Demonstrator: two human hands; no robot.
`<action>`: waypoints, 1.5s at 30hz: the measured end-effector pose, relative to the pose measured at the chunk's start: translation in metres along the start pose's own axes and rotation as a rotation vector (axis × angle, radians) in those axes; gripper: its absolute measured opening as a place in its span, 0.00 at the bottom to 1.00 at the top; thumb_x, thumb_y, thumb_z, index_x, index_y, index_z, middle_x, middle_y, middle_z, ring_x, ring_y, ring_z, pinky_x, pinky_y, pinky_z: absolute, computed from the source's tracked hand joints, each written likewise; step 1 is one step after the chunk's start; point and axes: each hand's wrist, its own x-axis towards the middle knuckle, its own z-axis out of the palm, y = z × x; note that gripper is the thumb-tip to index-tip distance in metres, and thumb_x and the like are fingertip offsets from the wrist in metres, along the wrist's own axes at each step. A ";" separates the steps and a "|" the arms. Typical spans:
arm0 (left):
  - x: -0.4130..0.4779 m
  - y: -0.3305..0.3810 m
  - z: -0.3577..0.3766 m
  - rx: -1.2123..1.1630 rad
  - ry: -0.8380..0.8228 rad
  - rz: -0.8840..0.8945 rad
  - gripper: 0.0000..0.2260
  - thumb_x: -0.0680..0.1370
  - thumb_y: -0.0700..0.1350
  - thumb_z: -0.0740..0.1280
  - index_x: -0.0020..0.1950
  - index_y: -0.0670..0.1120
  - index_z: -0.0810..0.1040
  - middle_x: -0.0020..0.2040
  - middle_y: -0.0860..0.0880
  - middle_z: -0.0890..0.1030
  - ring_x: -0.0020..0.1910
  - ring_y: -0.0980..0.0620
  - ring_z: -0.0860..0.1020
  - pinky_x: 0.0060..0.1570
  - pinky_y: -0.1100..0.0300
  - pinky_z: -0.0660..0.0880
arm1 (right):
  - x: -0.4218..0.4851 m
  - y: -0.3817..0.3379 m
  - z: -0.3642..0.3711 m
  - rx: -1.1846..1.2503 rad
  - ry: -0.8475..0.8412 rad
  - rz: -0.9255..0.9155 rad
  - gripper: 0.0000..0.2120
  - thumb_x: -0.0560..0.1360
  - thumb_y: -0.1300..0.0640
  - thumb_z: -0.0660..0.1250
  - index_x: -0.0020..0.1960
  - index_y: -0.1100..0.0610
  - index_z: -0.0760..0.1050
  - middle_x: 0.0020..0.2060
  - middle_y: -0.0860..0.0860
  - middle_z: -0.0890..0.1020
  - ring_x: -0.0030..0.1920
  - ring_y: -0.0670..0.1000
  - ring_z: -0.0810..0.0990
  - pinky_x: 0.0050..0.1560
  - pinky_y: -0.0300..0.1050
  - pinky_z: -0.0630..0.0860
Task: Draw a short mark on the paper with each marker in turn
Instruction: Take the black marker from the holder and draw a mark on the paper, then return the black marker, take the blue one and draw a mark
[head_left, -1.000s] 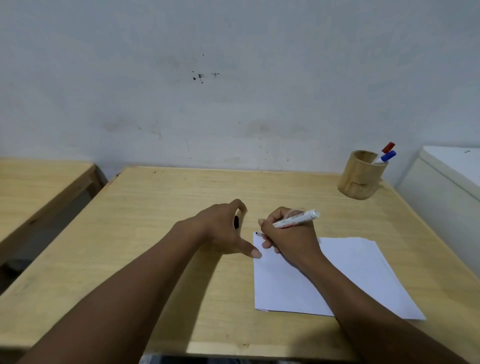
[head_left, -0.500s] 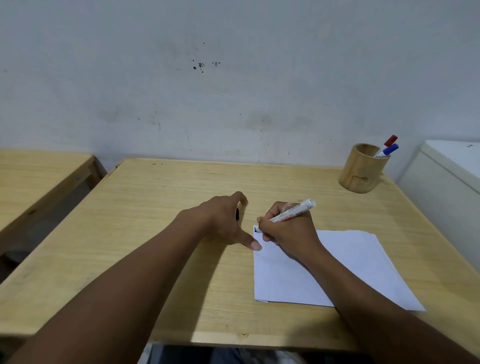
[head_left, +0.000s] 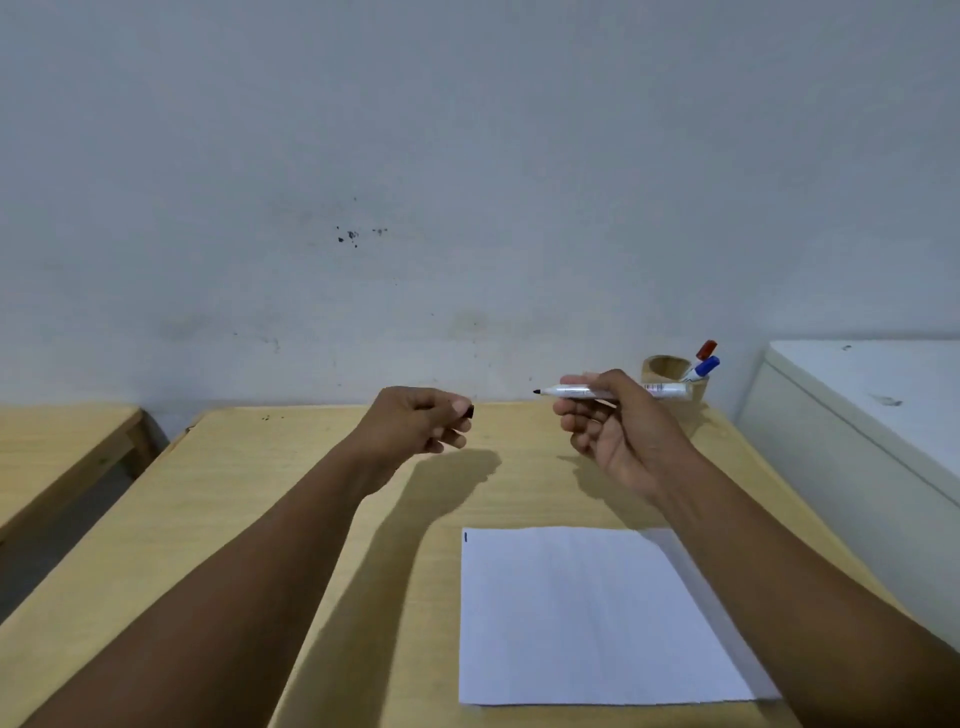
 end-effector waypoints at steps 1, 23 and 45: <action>0.008 0.009 0.008 -0.105 -0.014 -0.004 0.07 0.81 0.44 0.70 0.51 0.42 0.86 0.42 0.48 0.85 0.39 0.50 0.83 0.42 0.60 0.75 | 0.001 -0.010 -0.002 0.011 -0.002 -0.011 0.08 0.78 0.58 0.64 0.52 0.61 0.79 0.33 0.58 0.83 0.26 0.49 0.79 0.26 0.38 0.71; 0.102 0.074 0.111 -0.244 -0.120 0.067 0.07 0.79 0.44 0.71 0.49 0.39 0.83 0.35 0.47 0.82 0.34 0.51 0.82 0.40 0.59 0.78 | 0.049 -0.070 -0.037 -0.205 0.016 -0.060 0.16 0.78 0.48 0.71 0.50 0.62 0.79 0.34 0.57 0.85 0.29 0.51 0.84 0.28 0.40 0.73; 0.150 0.111 0.226 1.092 -0.184 0.524 0.21 0.74 0.59 0.71 0.65 0.55 0.81 0.60 0.48 0.73 0.65 0.47 0.69 0.58 0.51 0.72 | 0.046 -0.124 -0.149 -0.720 0.467 -0.180 0.13 0.81 0.53 0.66 0.50 0.64 0.79 0.34 0.59 0.84 0.24 0.51 0.77 0.25 0.41 0.69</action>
